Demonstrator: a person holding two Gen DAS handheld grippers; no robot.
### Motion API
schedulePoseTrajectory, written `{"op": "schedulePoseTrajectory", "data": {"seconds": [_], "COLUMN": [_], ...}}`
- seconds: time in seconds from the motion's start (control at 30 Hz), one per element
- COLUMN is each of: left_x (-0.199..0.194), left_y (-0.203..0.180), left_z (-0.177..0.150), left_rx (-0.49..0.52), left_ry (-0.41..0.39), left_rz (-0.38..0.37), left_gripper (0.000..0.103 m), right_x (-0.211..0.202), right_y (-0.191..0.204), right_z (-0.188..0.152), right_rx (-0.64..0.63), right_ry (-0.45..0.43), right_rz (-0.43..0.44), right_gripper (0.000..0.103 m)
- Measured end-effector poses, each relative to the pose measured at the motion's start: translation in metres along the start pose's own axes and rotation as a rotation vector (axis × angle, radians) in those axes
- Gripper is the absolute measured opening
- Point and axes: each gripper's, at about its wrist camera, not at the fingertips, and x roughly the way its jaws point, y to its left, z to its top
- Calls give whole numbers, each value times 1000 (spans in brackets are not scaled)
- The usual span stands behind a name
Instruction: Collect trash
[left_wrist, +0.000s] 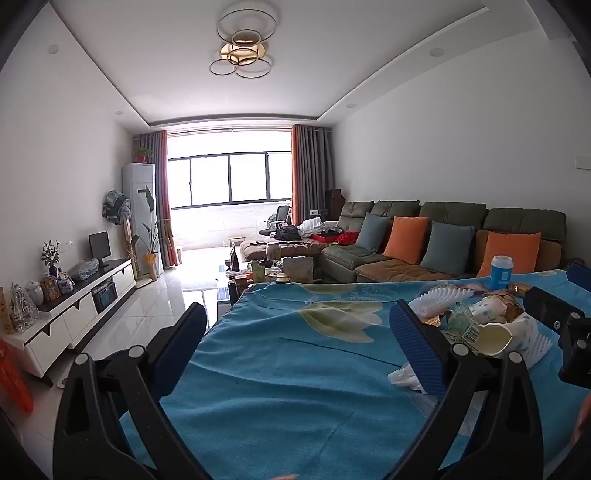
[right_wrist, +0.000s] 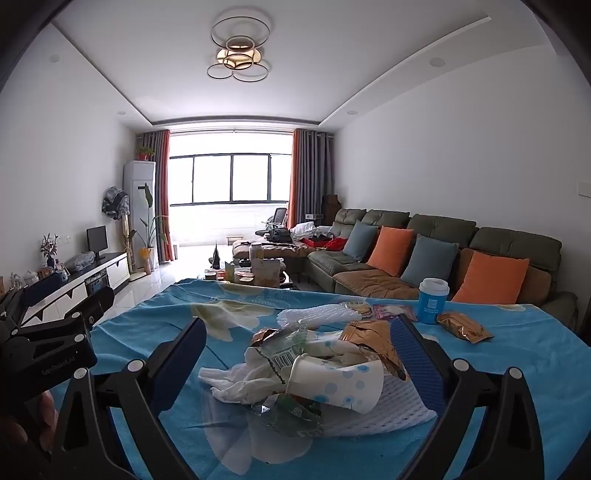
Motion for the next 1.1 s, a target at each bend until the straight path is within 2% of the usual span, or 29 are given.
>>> {"op": "schedulePoseTrajectory", "data": {"seconds": [0.3, 0.4, 1.1], "left_x": [1, -7, -16], "left_y": [-11, 3, 5], "left_z": [5, 1, 3], "left_rx": [-9, -34, -41], "left_ry": [-14, -30, -46], "left_rz": [0, -8, -11], "left_gripper": [97, 97, 97], "right_x": [-1, 1, -5], "right_y": [1, 2, 1], "right_z": [0, 2, 3], "right_rx": [4, 2, 6], "right_ry": [2, -2, -14], "right_rz": [3, -1, 3], "right_gripper": [96, 96, 96]}}
